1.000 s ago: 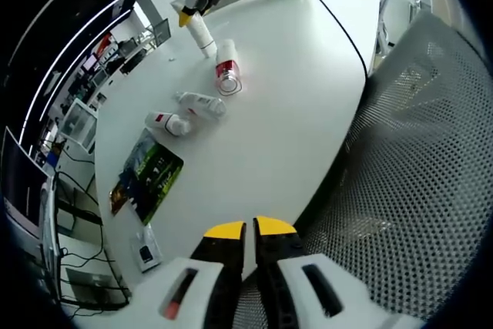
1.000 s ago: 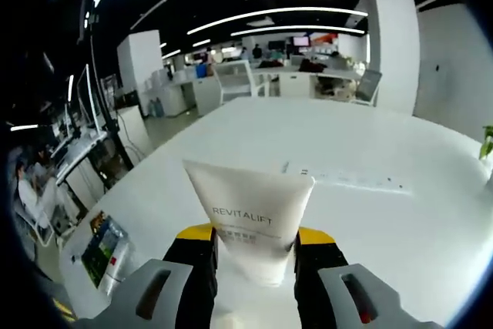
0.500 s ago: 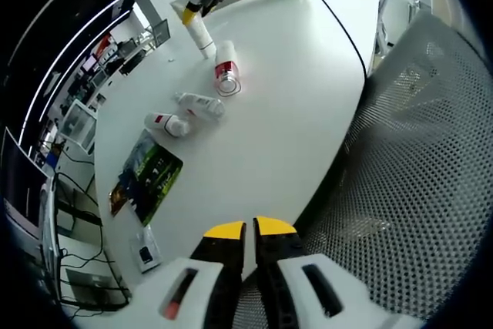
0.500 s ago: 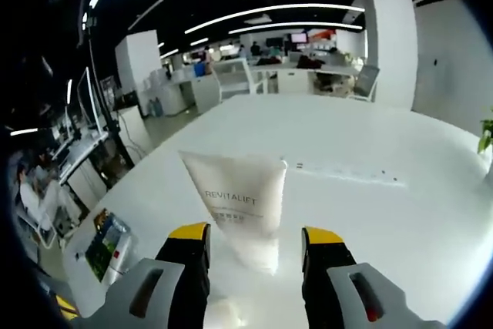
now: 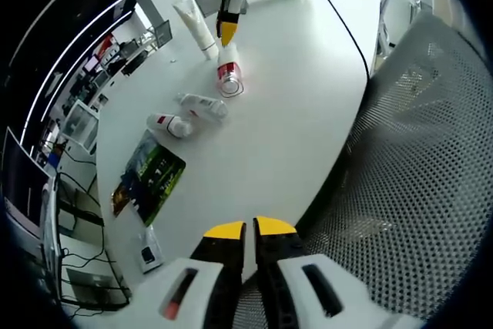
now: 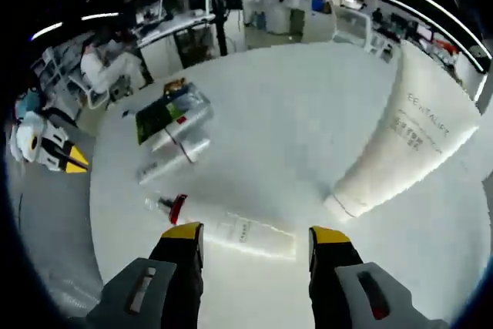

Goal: Arrange the skincare products in the storage area until every visible bottle or jar stands upright without overlapping.

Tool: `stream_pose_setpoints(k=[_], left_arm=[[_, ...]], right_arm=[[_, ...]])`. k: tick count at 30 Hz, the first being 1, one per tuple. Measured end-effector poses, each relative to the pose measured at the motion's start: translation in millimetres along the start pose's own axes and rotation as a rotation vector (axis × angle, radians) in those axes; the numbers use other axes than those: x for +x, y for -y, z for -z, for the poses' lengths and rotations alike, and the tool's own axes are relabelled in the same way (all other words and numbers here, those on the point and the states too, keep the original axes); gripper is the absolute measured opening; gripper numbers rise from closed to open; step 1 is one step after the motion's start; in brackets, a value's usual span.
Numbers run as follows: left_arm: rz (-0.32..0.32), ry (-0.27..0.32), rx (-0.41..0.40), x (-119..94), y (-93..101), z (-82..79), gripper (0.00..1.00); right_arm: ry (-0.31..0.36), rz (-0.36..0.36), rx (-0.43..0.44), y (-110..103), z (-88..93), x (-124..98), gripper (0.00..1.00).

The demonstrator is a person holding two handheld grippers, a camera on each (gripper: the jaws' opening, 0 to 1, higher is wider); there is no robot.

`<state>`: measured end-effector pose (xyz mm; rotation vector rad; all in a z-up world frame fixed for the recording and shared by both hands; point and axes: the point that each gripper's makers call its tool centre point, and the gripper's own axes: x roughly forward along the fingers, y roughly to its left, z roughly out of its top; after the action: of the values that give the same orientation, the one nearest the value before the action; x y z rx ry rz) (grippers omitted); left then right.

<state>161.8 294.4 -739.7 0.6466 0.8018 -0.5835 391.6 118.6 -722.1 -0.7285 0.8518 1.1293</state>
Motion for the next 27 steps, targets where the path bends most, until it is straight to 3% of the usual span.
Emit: stream_pose_setpoints(k=[4, 8, 12, 17, 21, 26, 27], left_arm=[[0.001, 0.000, 0.001, 0.1, 0.4, 0.1, 0.00], [0.001, -0.002, 0.001, 0.1, 0.3, 0.3, 0.00], [-0.002, -0.002, -0.001, 0.2, -0.5, 0.5, 0.00], [-0.005, -0.003, -0.006, 0.4, -1.5, 0.9, 0.00], [-0.003, -0.006, -0.007, 0.7, -1.4, 1.4, 0.00], [-0.002, -0.011, -0.007, 1.1, -1.1, 2.6, 0.00], [-0.003, -0.010, -0.006, 1.0, -1.3, 2.3, 0.00]], right_arm=[[-0.044, -0.073, -0.226, -15.5, -8.5, 9.2, 0.55], [-0.205, -0.105, -0.554, -19.1, -3.8, 18.1, 0.53], [-0.320, -0.171, -0.706, -23.4, 4.2, 27.2, 0.52], [-0.395, -0.216, -0.757, -26.1, 4.9, 37.3, 0.40], [-0.440, -0.274, -0.783, -35.1, 8.0, 44.7, 0.38], [-0.532, -0.282, -0.872, -30.5, 20.5, 49.8, 0.31], [-0.519, -0.277, -0.890, -29.9, 18.8, 52.7, 0.30]])
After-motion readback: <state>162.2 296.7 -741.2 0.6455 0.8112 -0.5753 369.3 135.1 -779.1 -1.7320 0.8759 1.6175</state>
